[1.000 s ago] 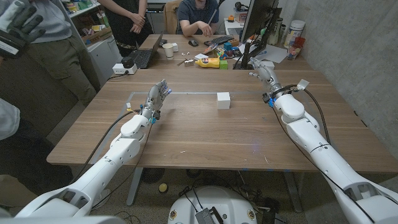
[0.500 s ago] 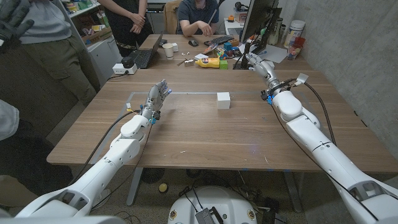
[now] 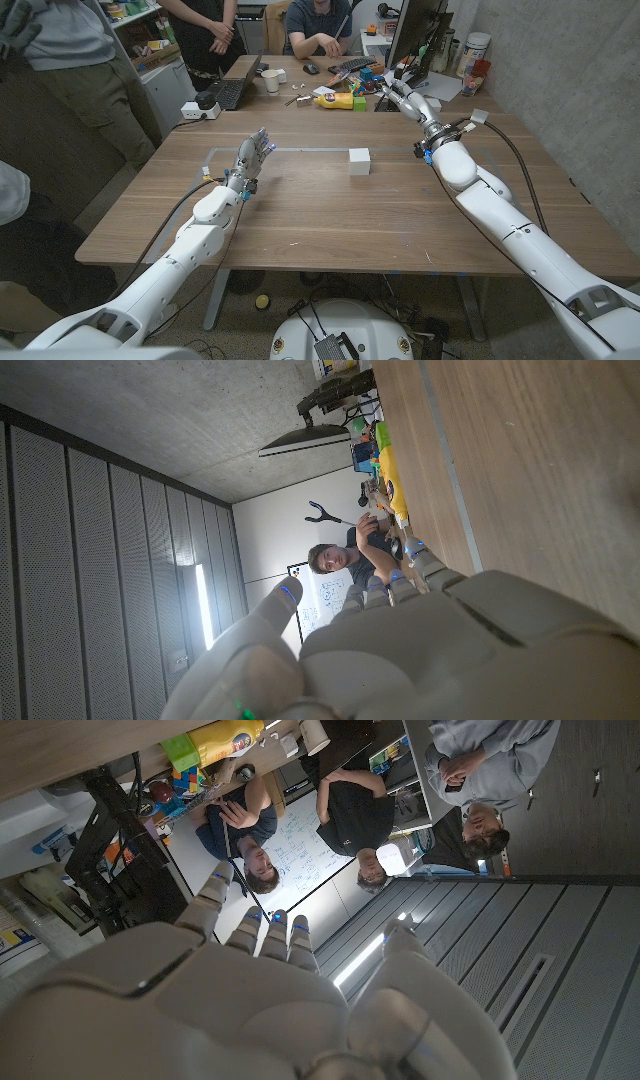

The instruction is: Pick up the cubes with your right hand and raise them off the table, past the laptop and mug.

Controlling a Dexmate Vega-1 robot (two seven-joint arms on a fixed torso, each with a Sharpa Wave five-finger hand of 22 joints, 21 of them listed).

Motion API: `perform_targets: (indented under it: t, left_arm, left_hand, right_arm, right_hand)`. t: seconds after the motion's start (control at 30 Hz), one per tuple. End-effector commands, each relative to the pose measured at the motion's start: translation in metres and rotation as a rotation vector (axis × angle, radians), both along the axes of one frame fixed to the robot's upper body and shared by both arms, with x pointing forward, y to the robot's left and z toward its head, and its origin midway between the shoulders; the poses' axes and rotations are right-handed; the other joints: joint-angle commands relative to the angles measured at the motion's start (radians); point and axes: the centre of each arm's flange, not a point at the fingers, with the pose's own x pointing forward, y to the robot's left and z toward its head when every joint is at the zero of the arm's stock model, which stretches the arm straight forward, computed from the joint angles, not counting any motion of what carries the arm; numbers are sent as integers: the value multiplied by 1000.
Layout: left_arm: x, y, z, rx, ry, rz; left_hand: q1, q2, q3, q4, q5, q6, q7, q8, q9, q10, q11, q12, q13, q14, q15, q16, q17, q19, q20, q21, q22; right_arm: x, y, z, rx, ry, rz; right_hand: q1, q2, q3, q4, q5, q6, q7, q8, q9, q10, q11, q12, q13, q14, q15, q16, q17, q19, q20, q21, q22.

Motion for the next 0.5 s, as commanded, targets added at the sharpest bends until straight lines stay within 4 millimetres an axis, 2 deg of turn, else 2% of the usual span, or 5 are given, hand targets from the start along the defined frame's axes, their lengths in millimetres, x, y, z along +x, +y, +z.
perform_targets:
  t: [0.03,0.3,0.43,0.5]
  left_arm:
    - [-1,2,-1,-3,3,3]
    - [1,2,-1,-5,5,-4]
    - [2,2,-2,-12,7,-3]
    - [2,2,-2,-12,8,-4]
  left_hand:
    - [-4,72,7,0,5,-4,1,3,4,-7,0,4,2,-6,-1,5,2,-2,3,-1,4]
    - [-5,72,7,1,5,-5,1,3,5,-7,0,4,2,-6,-1,4,2,-3,5,-3,5]
    - [-6,72,7,1,5,-5,1,3,5,-7,0,4,2,-6,-1,5,2,-3,4,-4,5]
    - [-6,72,7,1,5,-4,1,3,5,-7,0,4,2,-6,0,5,2,-2,5,-4,5]
  right_arm:
    - [-7,22,7,-118,-54,-84]
    - [-10,38,10,-222,-74,-164]
    - [-11,44,10,-268,-100,-221]
    - [-11,47,11,-293,-112,-253]
  right_hand:
    - [12,-2,2,-8,1,-1,-11,2,3,8,-4,6,3,-1,6,2,3,-5,-6,-2,4]
    - [20,-1,4,-15,1,-9,-13,-1,3,5,-6,5,3,-5,6,1,3,-10,-4,-2,4]
    - [34,2,7,-26,1,6,-53,5,4,5,-6,5,3,-7,14,2,3,-13,-1,-1,4]
    - [37,2,8,-29,0,7,-55,5,4,6,-6,6,3,-5,17,3,3,-13,2,-1,4]
